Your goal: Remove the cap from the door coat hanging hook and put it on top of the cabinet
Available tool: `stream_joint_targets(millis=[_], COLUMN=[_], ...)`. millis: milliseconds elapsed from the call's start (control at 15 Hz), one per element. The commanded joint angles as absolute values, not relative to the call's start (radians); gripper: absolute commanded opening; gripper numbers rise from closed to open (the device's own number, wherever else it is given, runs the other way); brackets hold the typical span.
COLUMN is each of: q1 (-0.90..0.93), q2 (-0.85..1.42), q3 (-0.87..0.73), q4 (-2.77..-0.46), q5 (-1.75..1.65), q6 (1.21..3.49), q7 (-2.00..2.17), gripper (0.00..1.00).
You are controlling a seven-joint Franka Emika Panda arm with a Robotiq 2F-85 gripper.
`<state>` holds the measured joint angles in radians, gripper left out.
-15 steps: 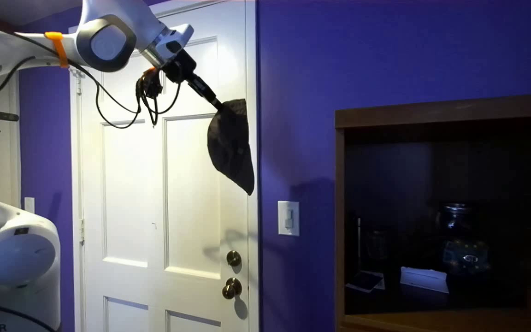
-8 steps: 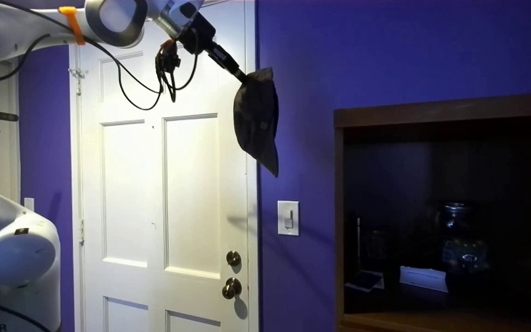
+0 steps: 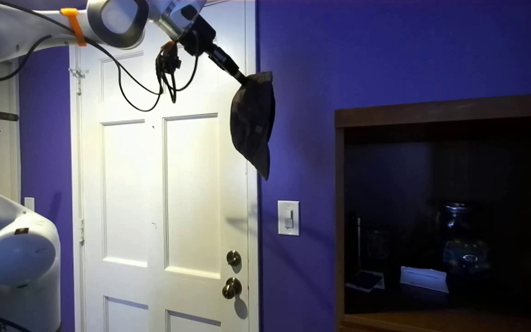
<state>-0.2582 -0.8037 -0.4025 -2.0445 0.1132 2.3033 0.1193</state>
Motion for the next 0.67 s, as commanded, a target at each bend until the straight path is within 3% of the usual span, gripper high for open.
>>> stream_joint_targets(millis=[0, 600], q1=[-0.271, -0.210], q2=[-0.797, -0.615], q3=[-0.397, -0.512], q4=[-2.041, -1.780], q5=[0.129, 0.232], q6=[2.300, 2.405], q7=[0.108, 0.125], gripper=[0.04, 0.01])
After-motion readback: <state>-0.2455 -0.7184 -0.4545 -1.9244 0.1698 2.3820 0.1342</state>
